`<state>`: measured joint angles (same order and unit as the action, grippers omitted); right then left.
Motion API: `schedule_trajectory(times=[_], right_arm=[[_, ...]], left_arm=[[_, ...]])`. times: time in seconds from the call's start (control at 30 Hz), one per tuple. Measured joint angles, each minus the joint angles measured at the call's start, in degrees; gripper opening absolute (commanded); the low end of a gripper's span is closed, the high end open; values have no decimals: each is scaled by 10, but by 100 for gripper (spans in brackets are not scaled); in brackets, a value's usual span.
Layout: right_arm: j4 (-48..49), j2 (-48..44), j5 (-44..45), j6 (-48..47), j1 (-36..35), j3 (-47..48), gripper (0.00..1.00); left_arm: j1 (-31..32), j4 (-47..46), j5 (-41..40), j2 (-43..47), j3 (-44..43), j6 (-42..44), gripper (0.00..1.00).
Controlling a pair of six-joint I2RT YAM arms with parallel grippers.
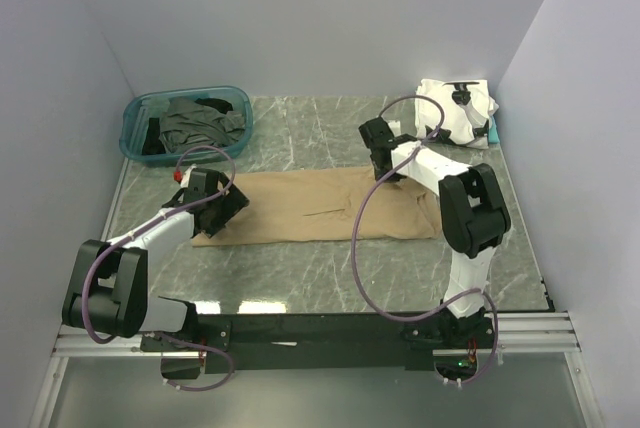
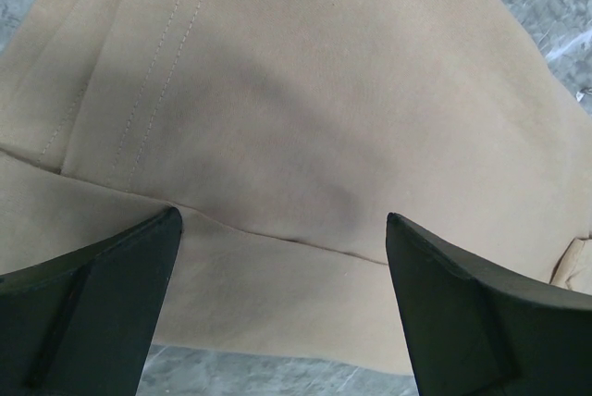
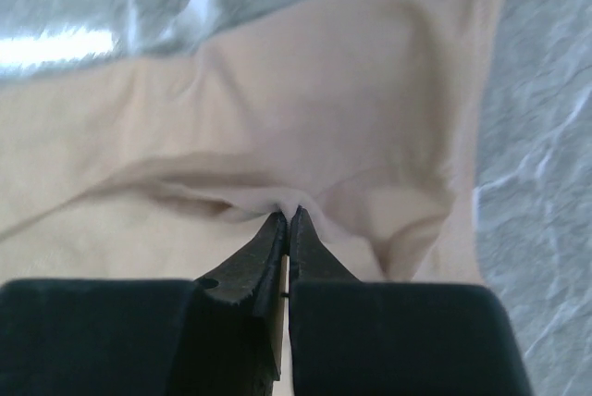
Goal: Fold and stack the t-shirts
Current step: Fold the tshirt
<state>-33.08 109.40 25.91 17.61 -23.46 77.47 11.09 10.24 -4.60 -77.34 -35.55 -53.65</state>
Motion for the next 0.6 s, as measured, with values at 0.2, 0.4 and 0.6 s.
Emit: schedule_trajectory(times=[0.2, 0.4, 0.6], right_arm=[[-9, 16, 15, -24, 29, 42, 0], [-6, 54, 19, -49, 51, 93, 25], [-4, 82, 7, -74, 54, 114, 57]], left_arm=[[0, 3, -8, 2, 0, 7, 100], [0, 8, -10, 9, 4, 21, 100], [0, 21, -14, 17, 7, 31, 100]])
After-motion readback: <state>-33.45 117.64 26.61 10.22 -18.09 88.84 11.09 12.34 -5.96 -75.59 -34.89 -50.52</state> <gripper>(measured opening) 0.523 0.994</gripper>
